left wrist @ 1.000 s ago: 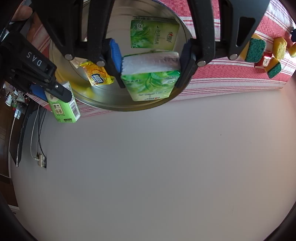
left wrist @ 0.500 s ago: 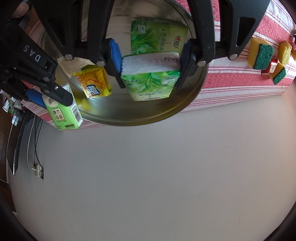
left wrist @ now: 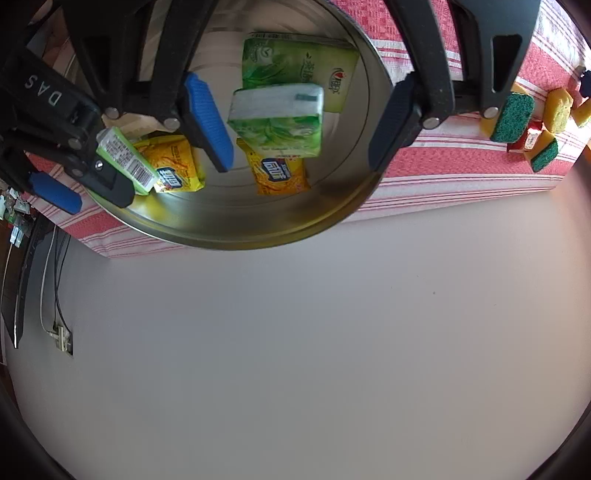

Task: Organize objects
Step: 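Open both tools to drop the green tissue pack and green box into the tin, then withdraw both tools from the tin back toward the sponges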

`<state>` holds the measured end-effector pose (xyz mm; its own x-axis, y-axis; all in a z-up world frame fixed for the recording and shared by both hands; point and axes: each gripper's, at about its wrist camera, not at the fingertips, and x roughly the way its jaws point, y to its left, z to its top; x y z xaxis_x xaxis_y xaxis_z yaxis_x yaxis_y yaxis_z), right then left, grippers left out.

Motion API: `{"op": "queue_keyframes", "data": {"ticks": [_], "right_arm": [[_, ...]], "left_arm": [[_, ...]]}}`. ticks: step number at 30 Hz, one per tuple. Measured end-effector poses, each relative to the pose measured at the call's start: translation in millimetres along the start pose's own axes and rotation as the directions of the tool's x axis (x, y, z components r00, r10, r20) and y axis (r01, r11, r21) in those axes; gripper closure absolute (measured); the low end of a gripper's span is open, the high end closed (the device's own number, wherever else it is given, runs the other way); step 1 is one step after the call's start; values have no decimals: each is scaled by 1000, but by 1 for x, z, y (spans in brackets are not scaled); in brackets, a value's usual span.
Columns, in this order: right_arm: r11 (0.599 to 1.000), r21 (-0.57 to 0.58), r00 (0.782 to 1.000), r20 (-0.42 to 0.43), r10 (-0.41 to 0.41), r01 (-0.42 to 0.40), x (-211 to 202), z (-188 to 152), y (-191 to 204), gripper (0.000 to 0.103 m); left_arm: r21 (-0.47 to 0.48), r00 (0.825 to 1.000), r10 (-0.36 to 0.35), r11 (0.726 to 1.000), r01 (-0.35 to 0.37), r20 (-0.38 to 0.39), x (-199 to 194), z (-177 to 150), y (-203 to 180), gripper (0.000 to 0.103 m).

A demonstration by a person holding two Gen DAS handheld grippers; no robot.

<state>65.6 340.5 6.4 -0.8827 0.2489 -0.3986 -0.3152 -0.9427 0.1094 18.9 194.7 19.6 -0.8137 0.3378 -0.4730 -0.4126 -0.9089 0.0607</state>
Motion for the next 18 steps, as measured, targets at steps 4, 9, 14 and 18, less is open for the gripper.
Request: {"op": "queue_keyframes", "data": {"ticks": [4,9,14,18], "right_arm": [[999,46,998,52,-21,19,-6,1,-8,21],[996,84,997,64,-46,40,-3,-1,-15,20],[994,97,994,90,-63,54,-2,-1,-21,20],[992,105,988,134,-78,64,-12,-1,-16,20]], "left_arm": [[-15,999,7,1000,-6,39,-10,2,5,1],[14,997,33,999,-34,63,-16,1,6,1],[2,997,44,999,-44,56,-17,0,10,1],[-12,996,62,998,-62,57,-18,0,17,1]]}}
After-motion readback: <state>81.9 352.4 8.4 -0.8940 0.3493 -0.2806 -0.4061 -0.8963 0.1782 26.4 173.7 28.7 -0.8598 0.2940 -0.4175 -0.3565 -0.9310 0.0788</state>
